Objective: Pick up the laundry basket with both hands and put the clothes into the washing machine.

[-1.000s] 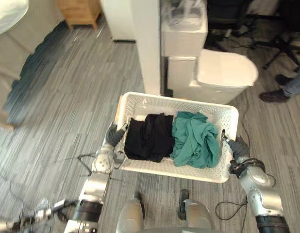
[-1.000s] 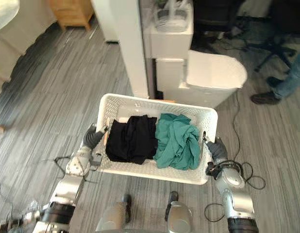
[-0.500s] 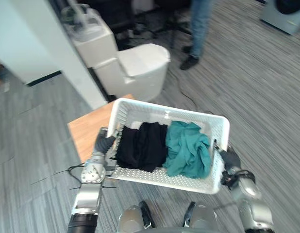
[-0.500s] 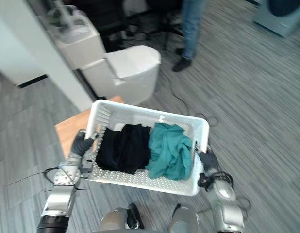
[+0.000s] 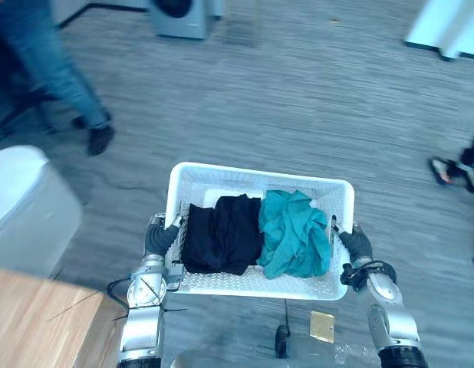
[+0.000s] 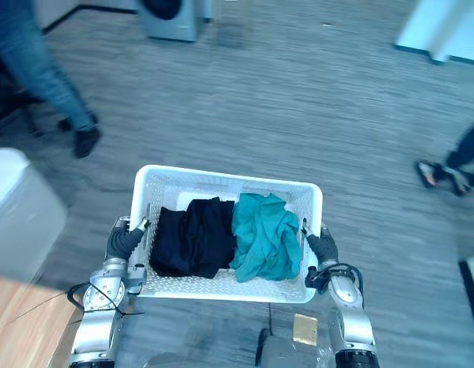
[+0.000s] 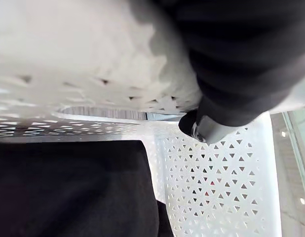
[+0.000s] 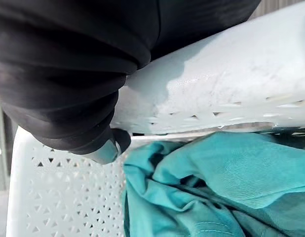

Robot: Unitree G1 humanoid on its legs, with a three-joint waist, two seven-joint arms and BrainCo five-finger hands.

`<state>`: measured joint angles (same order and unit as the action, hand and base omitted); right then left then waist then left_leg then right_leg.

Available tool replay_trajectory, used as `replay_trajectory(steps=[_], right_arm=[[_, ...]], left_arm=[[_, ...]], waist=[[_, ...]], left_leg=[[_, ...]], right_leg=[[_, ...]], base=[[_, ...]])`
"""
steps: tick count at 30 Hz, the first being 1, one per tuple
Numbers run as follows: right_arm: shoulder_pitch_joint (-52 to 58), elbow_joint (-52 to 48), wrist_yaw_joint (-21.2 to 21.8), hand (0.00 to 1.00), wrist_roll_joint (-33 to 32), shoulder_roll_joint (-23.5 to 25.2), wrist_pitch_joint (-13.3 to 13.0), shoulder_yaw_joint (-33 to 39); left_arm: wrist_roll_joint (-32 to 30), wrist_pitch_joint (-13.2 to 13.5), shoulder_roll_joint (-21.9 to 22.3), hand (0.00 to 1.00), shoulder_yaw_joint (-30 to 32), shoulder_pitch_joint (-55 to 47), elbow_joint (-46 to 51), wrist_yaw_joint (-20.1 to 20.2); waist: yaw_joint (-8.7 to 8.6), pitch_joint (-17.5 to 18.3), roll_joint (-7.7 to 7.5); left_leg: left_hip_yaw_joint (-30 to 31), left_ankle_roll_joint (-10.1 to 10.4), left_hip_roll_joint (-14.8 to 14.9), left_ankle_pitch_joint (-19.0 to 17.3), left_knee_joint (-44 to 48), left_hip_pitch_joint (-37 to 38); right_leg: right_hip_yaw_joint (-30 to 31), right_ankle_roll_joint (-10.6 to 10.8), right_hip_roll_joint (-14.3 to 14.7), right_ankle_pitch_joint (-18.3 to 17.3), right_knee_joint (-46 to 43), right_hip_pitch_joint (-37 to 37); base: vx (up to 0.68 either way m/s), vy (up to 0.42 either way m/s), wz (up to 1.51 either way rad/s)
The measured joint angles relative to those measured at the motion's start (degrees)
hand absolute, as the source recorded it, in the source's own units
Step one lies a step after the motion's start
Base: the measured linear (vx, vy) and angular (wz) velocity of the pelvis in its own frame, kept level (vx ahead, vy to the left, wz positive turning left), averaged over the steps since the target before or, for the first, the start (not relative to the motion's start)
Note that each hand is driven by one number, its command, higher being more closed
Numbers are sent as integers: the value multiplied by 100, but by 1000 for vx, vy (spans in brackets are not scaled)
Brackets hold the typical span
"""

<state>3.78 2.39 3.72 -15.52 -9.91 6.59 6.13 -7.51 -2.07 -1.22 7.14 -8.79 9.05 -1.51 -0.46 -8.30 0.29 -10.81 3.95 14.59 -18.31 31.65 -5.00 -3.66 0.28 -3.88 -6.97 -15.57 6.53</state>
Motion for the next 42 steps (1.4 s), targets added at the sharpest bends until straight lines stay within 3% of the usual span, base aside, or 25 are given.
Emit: replay_trajectory(steps=[1,2,3,6,14,16,17,19,20,21,22,23,26,29,30,31,33,34,35,36,37,38,39,40,42], right_arm=[[34,0,-3,100,25,11,-4,23],[111,-2,4,100,29,35,-7,61],[157,47,4,100,29,124,3,79],[590,-207,2,100,17,426,-22,209],[734,-269,3,100,17,506,-21,316],[758,-282,-3,100,17,500,-21,354],[781,-293,-4,100,16,498,-22,351],[902,-421,-12,100,14,547,-45,332],[954,-553,-22,100,14,496,-46,324],[940,-615,-40,100,14,401,-45,282],[932,-614,-65,100,14,376,-44,273],[930,-614,-134,100,19,389,-38,234],[842,-686,-242,100,20,192,-38,220],[651,-687,-259,100,25,21,-35,234],[593,-687,-282,100,38,18,-33,247],[581,-682,-336,100,50,51,-28,238],[626,-681,-353,100,78,123,-40,256],[599,-678,-351,100,183,206,-39,328],[606,-678,-345,100,262,272,-36,353],[642,-618,-341,100,363,388,-34,350],[621,-544,-335,100,475,488,-33,346],[618,-474,-333,100,511,557,-32,333],[622,-439,-335,100,536,564,-32,317],[619,-430,-337,100,546,557,-41,312],[556,-449,-337,100,543,559,-76,328]], left_arm=[[0,-1,13,100,-24,-33,0,0],[-2,-5,-2,100,-71,-74,16,0],[-1,-11,-35,100,-87,-141,22,-1],[-5,-26,-354,100,-291,-253,200,-12],[9,-73,-455,100,-449,-259,220,-16],[15,-74,-455,100,-506,-252,219,-24],[14,-79,-458,100,-509,-253,218,-25],[15,-94,-488,100,-495,-243,216,-25],[23,-98,-447,100,-487,-258,217,-32],[63,-108,-406,100,-433,-263,214,-78],[68,-113,-372,100,-439,-265,214,-82],[68,-114,-352,100,-431,-286,214,-85],[75,-105,-222,100,-491,-218,224,-88],[128,-105,-96,100,-488,-161,227,-122],[128,-107,-87,100,-487,-123,233,-140],[126,-112,-99,100,-493,-133,242,-188],[121,-124,-132,100,-507,-99,236,-224],[119,-136,-159,100,-519,-65,235,-223],[120,-149,-179,100,-519,-79,235,-223],[109,-182,-249,100,-526,-113,234,-224],[101,-245,-310,100,-526,-114,221,-226],[85,-271,-337,100,-499,-130,200,-228],[56,-277,-351,100,-499,-142,200,-228],[25,-274,-356,100,-502,-137,204,-229],[25,-225,-375,100,-498,-82,233,-233]], waist=[[-4,-6,-6],[-1,14,60],[85,5,-37],[21,141,-165],[-3,165,-116],[-21,143,-32],[-34,125,-2],[-30,94,-17],[5,38,71],[98,-48,285],[125,-74,379],[125,-102,341],[79,-91,305],[125,-91,279],[147,-89,280],[198,-66,139],[158,137,-62],[125,102,-158],[130,81,-193],[136,69,-251],[122,56,-288],[122,37,-289],[118,14,-253],[107,-25,-47],[14,-44,105]], left_leg=[[341,-24,-388,-9,-86,-353],[349,-152,-517,342,-728,-513],[240,-259,-567,499,-675,-376],[203,-291,-835,565,-759,-240],[254,-291,-984,565,-914,49],[257,-293,-848,564,-836,80],[252,-308,-776,552,-725,74],[180,-394,-585,495,179,-228],[87,-651,-316,411,1157,-504],[0,-901,64,472,2060,-695],[-19,-977,176,600,2400,-793],[-4,-1001,275,1107,2860,-1079],[-83,-597,-42,391,2263,-1636],[-95,-296,-453,493,405,-2158],[-205,-180,-490,602,-119,-2308],[-369,-281,-663,951,-116,-2248],[-511,-728,-946,821,160,-2195],[-685,-698,-945,742,570,-2160],[-716,-614,-944,688,703,-2072],[-728,-532,-995,378,650,-1653],[-660,-550,-1083,73,496,-1151],[-648,-526,-1150,0,241,-671],[-647,-513,-1170,-8,4,-324],[-556,-510,-1164,-7,-678,470],[-409,-508,-1109,-6,-1240,1059]], right_leg=[[139,61,-47,41,-21,-89],[190,122,-12,66,-81,-178],[295,184,-51,48,-108,-250],[285,410,-260,207,191,-463],[216,464,-394,249,249,-787],[215,458,-277,221,-151,-631],[234,378,-211,-83,-215,-570],[261,255,-17,-210,-70,-645],[200,157,100,-400,-93,-752],[265,150,301,-751,-104,-953],[315,56,384,-903,-123,-1024],[400,-55,397,-1095,-123,-1094],[566,-98,177,-1218,-70,-1080],[552,-34,-87,-1447,-7,-1158],[507,45,-167,-1560,18,-1317],[395,169,-420,-1589,118,-1564],[402,336,-725,-1494,-545,-1476],[538,786,-827,-1128,-1548,-1146],[608,923,-835,-796,-2098,-984],[708,1354,-828,130,-3342,-554],[618,1312,-849,224,-4684,-91],[473,895,-880,-22,-5332,158],[341,608,-880,-198,-5508,297],[-151,193,-792,-502,-5395,688],[-586,-27,-649,-803,-4775,1174]], base=[[161,163,-81],[151,195,-79],[209,221,-69],[199,175,0],[125,68,13],[75,-45,-8],[33,-60,-8],[-13,-129,-11],[11,-184,-49],[32,-144,-65],[109,-72,-65],[172,-72,-36],[222,-39,-14],[330,89,-11],[488,190,-6],[534,228,-13],[753,251,19],[741,208,38],[729,245,22],[735,206,11],[881,225,9],[738,136,1],[713,69,-8],[703,58,-8],[683,17,12]])
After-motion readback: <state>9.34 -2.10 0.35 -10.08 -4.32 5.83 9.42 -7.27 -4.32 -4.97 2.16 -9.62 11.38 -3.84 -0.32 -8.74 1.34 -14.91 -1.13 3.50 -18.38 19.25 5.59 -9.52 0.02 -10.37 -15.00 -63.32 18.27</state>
